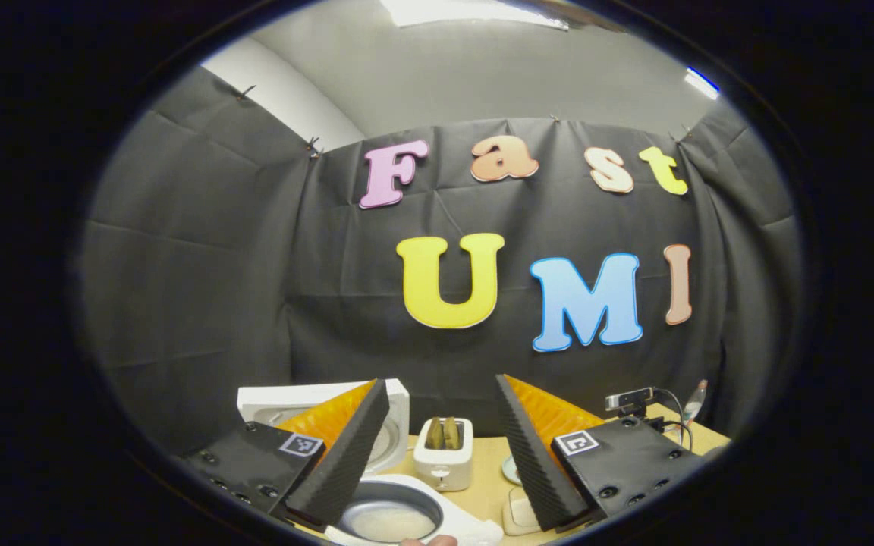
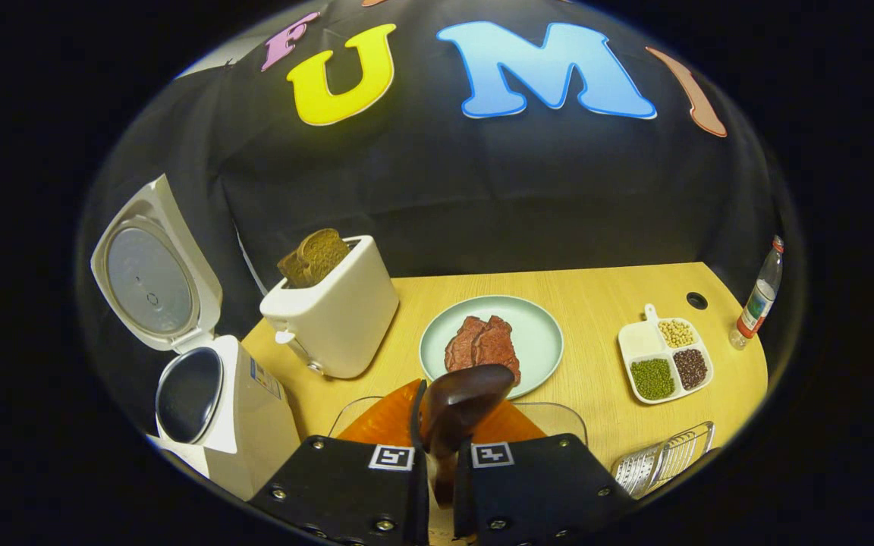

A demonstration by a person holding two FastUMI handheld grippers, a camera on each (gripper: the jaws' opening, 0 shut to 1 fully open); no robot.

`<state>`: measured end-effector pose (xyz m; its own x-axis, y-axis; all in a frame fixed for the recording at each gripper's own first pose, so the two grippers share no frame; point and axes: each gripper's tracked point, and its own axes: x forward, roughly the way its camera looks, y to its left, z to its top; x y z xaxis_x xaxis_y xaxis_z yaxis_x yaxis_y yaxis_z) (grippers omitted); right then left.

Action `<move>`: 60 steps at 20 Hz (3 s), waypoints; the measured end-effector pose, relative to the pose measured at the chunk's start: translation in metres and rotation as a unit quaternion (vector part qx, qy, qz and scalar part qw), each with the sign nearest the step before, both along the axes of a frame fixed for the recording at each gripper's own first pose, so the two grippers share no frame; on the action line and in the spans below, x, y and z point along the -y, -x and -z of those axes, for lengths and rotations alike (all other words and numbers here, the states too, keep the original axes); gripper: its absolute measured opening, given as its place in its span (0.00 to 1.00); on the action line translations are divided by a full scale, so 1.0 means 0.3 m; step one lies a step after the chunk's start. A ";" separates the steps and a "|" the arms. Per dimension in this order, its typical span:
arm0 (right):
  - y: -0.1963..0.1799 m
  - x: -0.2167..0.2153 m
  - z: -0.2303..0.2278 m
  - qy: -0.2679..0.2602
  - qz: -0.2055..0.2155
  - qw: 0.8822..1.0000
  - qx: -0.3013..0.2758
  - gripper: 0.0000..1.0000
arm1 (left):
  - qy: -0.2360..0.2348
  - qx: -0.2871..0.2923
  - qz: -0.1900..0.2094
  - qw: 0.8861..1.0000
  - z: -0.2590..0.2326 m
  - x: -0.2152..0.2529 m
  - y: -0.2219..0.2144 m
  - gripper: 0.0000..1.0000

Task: Close the left gripper, press the button to open the rice cooker; take a wooden spoon from the chopstick holder with the right hand, scoop a spoonful of rice and pour it into the rice cooker, then put the wooden spoon back into the chopstick holder.

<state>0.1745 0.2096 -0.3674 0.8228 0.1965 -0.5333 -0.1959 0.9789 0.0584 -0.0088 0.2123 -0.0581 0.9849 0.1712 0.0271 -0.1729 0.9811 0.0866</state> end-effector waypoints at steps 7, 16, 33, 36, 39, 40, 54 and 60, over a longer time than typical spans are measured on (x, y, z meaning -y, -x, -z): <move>0.027 -0.066 0.007 -0.033 -0.007 0.999 -0.011 0.13 | 0.008 -0.009 -0.015 1.000 0.024 -0.057 0.011 0.94; 0.023 0.050 -0.007 -0.221 0.060 0.972 -0.056 0.13 | 0.005 -0.013 -0.012 1.000 0.018 -0.017 0.029 0.96; 0.095 0.119 -0.565 -0.380 0.042 0.924 0.012 0.13 | 0.018 0.011 0.015 1.000 -0.011 0.085 0.036 0.96; 0.114 0.055 -0.621 -0.370 0.017 0.929 0.021 0.13 | 0.030 0.021 0.004 0.999 -0.024 0.042 0.062 0.96; 0.116 -0.024 -0.640 -0.369 -0.002 0.929 0.017 0.13 | 0.026 0.026 -0.011 0.999 -0.044 -0.009 0.093 0.95; 0.116 -0.052 -0.646 -0.370 -0.008 0.929 0.016 0.13 | 0.022 0.028 -0.016 0.999 -0.051 -0.023 0.101 0.94; 0.110 -0.478 -0.636 -0.366 -0.097 0.925 -0.015 0.13 | 0.000 0.031 -0.062 0.998 -0.102 -0.208 0.207 0.94; 0.140 -0.641 -0.583 -0.323 -0.133 0.937 -0.015 0.13 | 0.002 0.035 -0.078 0.996 -0.109 -0.287 0.238 0.94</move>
<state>0.1324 0.4020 -0.1924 0.6847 0.6827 -0.2553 -0.4169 0.6542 0.6311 -0.0802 0.2982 -0.0253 0.9422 0.3215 0.0945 -0.3281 0.9424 0.0654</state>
